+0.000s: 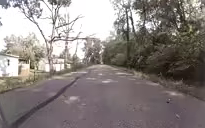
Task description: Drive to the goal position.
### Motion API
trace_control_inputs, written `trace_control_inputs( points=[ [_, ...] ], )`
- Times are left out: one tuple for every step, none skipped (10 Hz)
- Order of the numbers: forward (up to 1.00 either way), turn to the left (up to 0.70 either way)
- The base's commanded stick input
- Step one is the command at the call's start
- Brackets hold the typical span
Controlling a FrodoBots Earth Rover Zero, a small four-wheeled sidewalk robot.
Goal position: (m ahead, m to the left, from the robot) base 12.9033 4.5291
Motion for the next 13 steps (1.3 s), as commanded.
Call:
trace_control_inputs(
  points=[
    [0.7, 0.0],
    [0.7, 0.0],
    [0.7, 0.0],
    [0.7, 0.0],
    [0.7, 0.0],
    [0.7, 0.0],
    [0.7, 0.0],
    [0.7, 0.0],
    [0.7, 0.0],
    [0.7, 0.0],
    [0.7, 0.0],
    [0.7, 0.0],
    [0.7, 0.0]
  ],
)
